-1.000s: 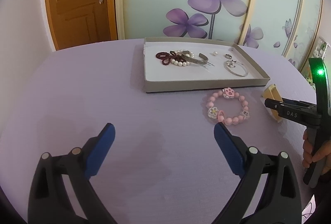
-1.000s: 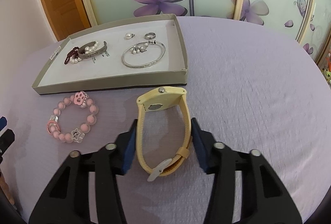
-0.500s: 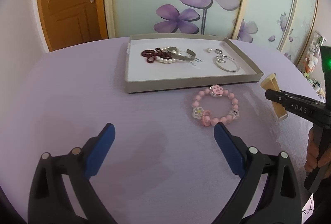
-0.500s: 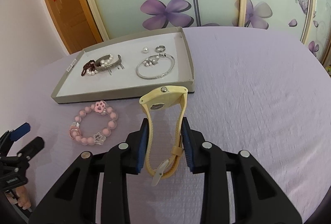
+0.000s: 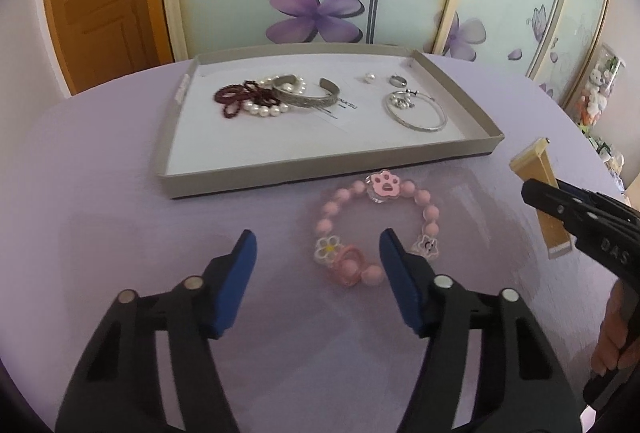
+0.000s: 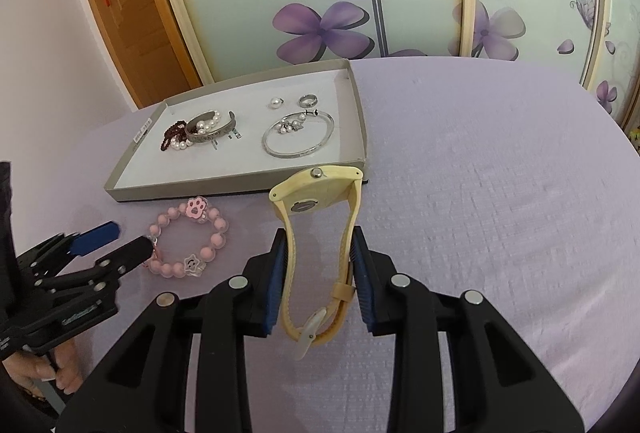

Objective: Organize jewelry
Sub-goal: 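Grasp the pink bead bracelet with the left tool while the right tool holds the watch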

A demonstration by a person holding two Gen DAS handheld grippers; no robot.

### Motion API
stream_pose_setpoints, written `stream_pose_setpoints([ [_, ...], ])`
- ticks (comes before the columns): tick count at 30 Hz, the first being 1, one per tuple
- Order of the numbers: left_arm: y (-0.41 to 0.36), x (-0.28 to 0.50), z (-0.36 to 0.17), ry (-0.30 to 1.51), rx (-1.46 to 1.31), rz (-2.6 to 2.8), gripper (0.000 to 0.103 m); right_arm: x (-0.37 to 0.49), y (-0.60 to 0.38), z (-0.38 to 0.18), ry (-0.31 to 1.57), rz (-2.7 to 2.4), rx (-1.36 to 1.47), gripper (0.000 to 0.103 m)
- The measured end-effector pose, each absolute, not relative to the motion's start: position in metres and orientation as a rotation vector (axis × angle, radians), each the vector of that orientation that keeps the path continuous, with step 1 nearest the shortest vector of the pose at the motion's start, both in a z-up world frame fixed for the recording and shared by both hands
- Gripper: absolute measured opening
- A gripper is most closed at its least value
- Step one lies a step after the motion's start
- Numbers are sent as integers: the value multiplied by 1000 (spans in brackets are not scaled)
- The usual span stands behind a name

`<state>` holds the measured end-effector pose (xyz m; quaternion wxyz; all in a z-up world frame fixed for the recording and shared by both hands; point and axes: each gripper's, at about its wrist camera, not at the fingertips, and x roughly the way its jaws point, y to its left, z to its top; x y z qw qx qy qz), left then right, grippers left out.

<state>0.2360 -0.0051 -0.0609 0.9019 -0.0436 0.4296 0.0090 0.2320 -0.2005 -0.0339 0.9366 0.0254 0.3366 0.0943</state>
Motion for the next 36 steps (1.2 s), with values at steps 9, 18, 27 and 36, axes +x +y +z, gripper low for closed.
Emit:
stream_pose_setpoints([
  [9,-11,251,-69,906,-97,17,50,233,-204,-34,687,192,55,32],
  [18,-11,257,-71,905,-85,21,41,234,-200,-36,689,202,51,33],
  [27,-23,257,-73,901,-34,19,30,233,-199,-36,691,208,59,33],
  [36,-21,256,-74,896,-47,32,15,230,-199,-34,687,208,59,33],
])
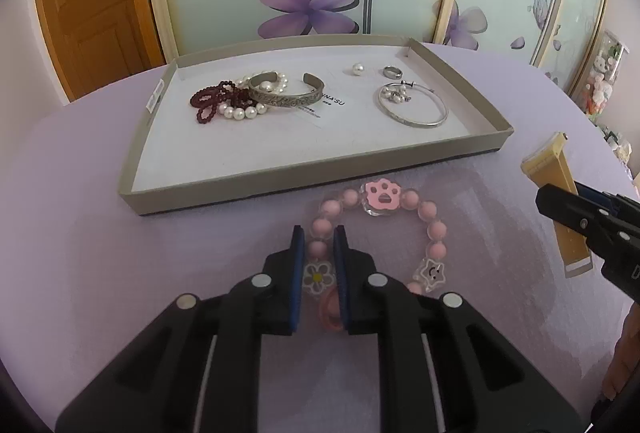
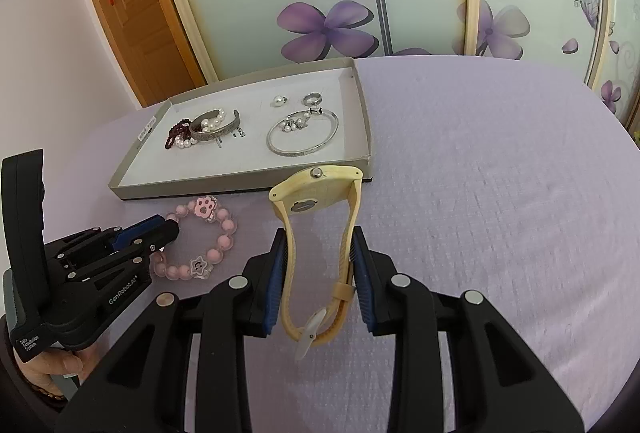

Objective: Organize jewelry
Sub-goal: 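Grasp the pink bead bracelet with the left tool while the right tool holds the watch, then carry watch and pink bracelet into the tray and open both tools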

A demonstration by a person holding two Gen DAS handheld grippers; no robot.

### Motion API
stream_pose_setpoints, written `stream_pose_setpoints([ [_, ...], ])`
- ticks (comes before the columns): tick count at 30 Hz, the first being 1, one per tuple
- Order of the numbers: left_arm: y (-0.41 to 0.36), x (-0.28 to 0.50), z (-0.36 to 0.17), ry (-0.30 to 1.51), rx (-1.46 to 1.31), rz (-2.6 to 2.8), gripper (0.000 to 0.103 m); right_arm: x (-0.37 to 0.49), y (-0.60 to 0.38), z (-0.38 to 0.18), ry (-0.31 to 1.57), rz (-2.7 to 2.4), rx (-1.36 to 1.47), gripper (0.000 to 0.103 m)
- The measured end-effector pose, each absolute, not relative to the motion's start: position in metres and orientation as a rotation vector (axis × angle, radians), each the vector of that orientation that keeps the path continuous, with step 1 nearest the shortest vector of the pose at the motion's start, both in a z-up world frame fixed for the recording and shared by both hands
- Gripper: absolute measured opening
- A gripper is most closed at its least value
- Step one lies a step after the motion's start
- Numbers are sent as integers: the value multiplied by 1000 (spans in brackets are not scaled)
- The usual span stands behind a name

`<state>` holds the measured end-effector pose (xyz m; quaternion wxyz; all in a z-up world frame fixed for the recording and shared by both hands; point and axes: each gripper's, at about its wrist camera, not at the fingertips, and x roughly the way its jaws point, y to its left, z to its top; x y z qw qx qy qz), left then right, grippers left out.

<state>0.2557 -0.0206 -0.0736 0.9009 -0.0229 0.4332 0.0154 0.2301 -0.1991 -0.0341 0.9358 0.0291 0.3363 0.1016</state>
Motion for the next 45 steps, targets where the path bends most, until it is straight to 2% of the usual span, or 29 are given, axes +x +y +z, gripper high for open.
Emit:
stream_pose_setpoints([
  [11,-4,234,-61,881,-77,25,14,225,-196,-29,679,214,53,33],
  [28,2,177,23,686,-81,-22,13,202,-174,-5,631,256,24,32],
  [30,3,174,30,672,-84,-21,0,200,-173,-3,627,258,23,32],
  [37,13,166,45,641,-100,-1,0,193,-167,3,612,269,14,32],
  [42,12,168,20,731,-66,-57,2,189,-168,2,613,271,12,33],
  [45,14,173,-9,798,-29,-53,13,190,-168,1,618,270,13,33],
])
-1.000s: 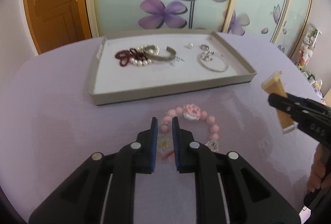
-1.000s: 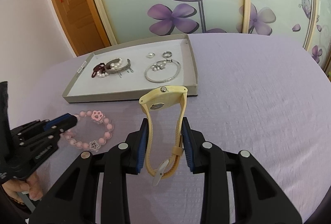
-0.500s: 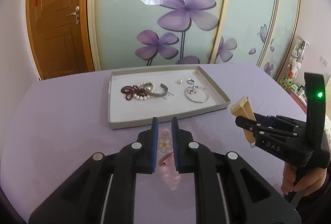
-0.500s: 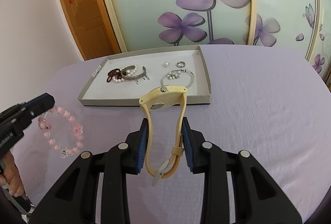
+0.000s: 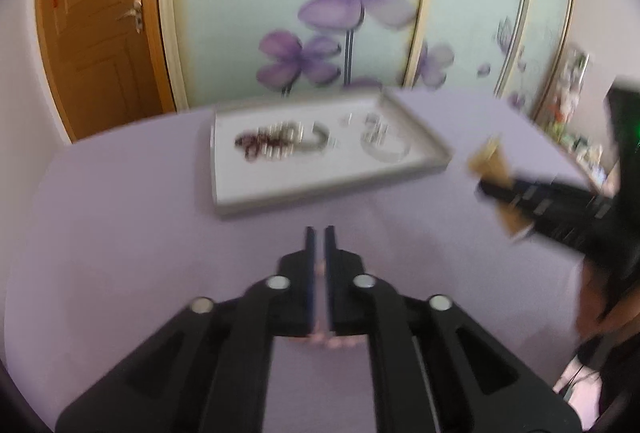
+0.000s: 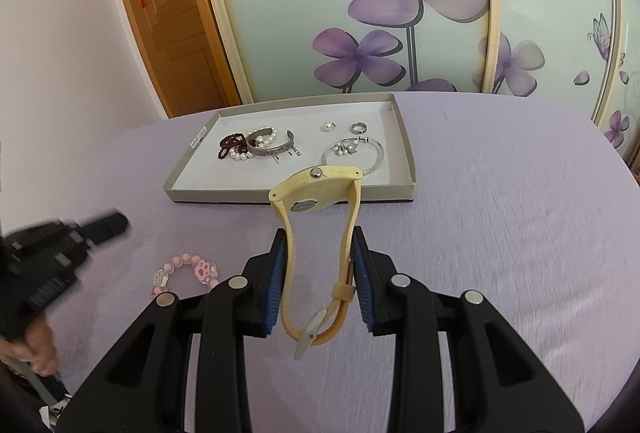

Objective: Organize jewelry
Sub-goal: 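Carry watch and pink bracelet into the tray and open both tools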

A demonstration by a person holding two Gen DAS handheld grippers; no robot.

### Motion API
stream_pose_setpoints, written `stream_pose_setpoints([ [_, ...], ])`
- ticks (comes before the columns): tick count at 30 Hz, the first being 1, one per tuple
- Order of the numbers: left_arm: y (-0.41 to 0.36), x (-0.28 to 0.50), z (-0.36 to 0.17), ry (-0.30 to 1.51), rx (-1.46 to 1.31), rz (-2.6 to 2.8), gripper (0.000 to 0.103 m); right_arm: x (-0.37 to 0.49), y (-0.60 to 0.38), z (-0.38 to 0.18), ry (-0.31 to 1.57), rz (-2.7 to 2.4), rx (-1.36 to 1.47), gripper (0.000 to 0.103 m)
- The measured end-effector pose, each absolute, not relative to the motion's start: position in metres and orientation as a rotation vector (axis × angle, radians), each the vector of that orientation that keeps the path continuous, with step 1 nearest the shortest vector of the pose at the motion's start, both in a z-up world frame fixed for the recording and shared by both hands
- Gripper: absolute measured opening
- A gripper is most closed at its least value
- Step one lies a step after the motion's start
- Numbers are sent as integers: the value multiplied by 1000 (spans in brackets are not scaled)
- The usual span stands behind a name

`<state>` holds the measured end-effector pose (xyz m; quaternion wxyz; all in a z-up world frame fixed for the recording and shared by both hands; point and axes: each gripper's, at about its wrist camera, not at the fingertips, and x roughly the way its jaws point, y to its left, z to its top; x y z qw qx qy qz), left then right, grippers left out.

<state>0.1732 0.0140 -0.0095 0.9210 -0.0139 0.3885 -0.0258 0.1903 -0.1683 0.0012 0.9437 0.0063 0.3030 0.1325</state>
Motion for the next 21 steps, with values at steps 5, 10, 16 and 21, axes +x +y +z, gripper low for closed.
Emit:
stream_pose_setpoints([
  [5,23,182,-51,893,-43,-64,37,193,-168,-2,629,267,12,33],
  [10,18,190,-73,932,-2,-66,37,196,-166,-4,637,262,12,33],
  [16,15,189,-72,924,25,-44,14,197,-166,-5,644,262,15,33],
  [21,18,180,-59,886,-4,-47,14,193,-165,-2,639,267,15,33],
])
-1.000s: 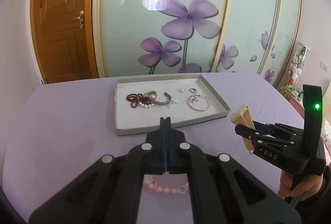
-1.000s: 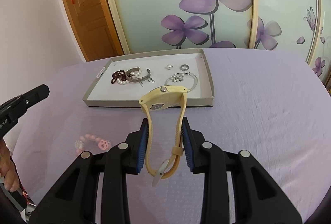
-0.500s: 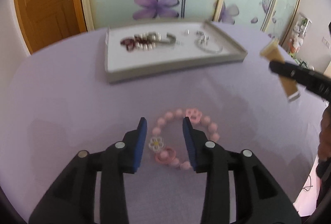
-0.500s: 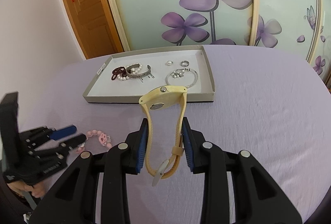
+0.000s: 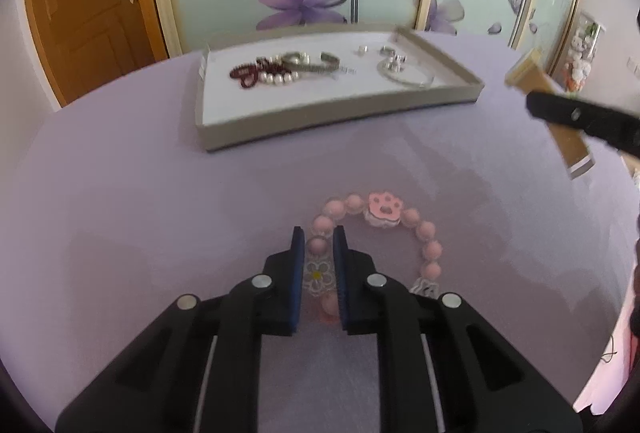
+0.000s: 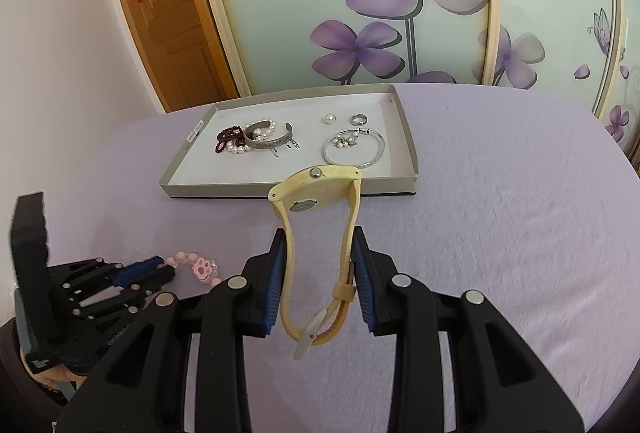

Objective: Organize jewelry
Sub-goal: 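Carry watch and pink bracelet into the tray and open both tools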

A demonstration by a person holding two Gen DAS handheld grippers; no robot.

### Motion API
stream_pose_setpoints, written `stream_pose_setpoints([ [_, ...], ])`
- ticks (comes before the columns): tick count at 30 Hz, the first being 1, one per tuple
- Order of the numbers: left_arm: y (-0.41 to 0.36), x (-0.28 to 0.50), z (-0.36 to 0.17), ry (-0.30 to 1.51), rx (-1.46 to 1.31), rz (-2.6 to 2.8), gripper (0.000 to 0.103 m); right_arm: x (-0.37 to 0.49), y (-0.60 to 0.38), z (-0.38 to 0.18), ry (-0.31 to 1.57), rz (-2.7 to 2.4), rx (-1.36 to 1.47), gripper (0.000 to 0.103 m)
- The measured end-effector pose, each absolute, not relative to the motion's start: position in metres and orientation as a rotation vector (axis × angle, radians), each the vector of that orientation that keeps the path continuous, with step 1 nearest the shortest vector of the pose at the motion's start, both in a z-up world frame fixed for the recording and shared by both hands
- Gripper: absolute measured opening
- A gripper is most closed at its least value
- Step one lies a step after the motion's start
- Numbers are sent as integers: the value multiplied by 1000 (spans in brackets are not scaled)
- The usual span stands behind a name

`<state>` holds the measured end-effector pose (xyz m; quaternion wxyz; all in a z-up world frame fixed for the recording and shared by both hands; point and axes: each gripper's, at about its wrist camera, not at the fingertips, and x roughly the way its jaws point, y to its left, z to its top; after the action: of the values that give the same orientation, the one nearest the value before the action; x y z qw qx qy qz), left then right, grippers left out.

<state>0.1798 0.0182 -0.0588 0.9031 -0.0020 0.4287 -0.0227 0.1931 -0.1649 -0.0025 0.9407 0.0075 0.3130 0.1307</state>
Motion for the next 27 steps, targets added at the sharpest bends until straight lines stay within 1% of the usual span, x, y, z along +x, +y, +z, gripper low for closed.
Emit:
stream_pose_setpoints([
  [10,16,156,5,731,-34,-89,14,186,-160,1,623,286,12,33],
  [27,21,152,40,660,-55,-56,14,184,-157,1,614,309,17,33],
])
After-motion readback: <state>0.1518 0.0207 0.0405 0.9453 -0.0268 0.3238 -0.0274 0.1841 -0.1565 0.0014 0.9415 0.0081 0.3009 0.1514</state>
